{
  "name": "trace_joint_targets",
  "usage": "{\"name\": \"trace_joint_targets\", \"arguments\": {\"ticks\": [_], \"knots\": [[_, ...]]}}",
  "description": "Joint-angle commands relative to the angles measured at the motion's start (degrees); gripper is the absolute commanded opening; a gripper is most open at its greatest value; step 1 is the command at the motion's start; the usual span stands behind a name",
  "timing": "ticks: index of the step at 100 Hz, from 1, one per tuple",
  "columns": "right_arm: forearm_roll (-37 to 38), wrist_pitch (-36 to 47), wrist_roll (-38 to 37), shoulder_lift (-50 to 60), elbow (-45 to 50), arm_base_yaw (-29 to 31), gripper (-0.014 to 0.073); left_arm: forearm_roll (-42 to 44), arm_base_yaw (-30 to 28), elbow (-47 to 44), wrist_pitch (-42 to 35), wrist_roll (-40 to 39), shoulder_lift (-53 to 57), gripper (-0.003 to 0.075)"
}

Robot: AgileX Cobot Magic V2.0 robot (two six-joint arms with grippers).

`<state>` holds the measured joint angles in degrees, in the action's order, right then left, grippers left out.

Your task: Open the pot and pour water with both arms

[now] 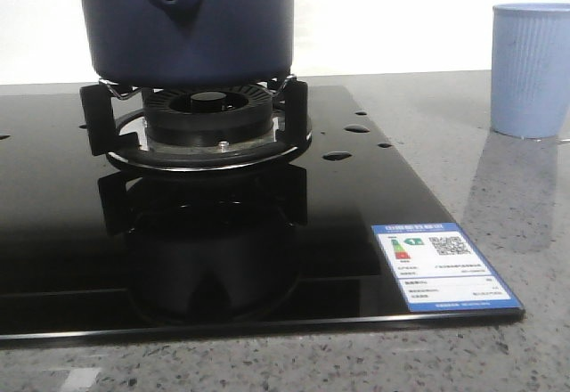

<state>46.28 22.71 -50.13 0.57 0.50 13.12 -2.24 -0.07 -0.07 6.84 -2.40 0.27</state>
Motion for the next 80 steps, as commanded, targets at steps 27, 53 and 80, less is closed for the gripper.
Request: {"name": "trace_joint_targets", "arguments": {"ticks": [27, 53, 80], "knots": [[-37.4, -8.1, 38.6, -4.7, 1.5, -9.2, -0.0049, 0.0, -0.1, -0.5, -4.3, -0.6, 1.6, -0.002], [-41.8, -21.9, 46.1, -4.4, 1.5, -14.6, -0.0049, 0.0, -0.1, -0.5, -4.3, -0.6, 1.6, -0.002], [-42.6, -27.7, 46.3, 1.1, 1.6, -14.6, -0.0049, 0.0, -0.1, -0.5, -4.4, -0.6, 1.6, -0.002]]}}
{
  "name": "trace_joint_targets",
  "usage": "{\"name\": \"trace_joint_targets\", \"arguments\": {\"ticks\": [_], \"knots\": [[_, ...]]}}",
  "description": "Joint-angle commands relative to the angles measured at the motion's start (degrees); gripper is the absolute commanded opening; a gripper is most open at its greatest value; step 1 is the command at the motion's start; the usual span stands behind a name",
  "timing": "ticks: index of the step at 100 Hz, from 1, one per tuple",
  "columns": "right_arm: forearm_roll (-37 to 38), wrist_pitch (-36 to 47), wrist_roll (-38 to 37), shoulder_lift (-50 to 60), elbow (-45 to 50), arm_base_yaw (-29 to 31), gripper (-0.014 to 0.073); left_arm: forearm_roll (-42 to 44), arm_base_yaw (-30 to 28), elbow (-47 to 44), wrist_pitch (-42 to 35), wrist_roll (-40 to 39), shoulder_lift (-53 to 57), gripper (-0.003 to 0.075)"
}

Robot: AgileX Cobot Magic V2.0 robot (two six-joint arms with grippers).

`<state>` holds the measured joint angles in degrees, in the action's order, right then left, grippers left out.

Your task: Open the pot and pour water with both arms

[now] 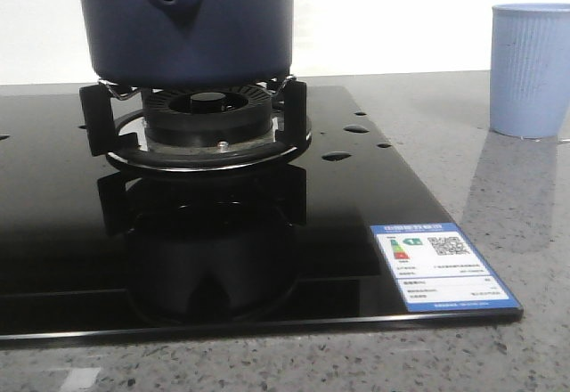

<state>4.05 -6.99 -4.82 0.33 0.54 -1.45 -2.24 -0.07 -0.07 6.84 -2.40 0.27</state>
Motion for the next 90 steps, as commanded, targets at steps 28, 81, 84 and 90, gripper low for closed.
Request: {"name": "trace_joint_targets", "arguments": {"ticks": [28, 81, 84, 90], "knots": [[-0.3, -1.1, 1.8, 1.4, 1.5, 0.0, -0.0049, 0.0, -0.1, -0.5, -4.4, -0.6, 1.6, -0.002], [-0.3, -1.1, 1.8, 1.4, 1.5, 0.0, -0.0049, 0.0, -0.1, -0.5, -4.4, -0.6, 1.6, -0.002], [-0.3, -1.1, 1.8, 1.4, 1.5, 0.0, -0.0049, 0.0, -0.1, -0.5, -4.4, -0.6, 1.6, -0.002], [-0.3, -1.1, 1.8, 1.4, 1.5, 0.0, -0.0049, 0.0, -0.1, -0.5, -4.4, -0.6, 1.6, -0.002]]}}
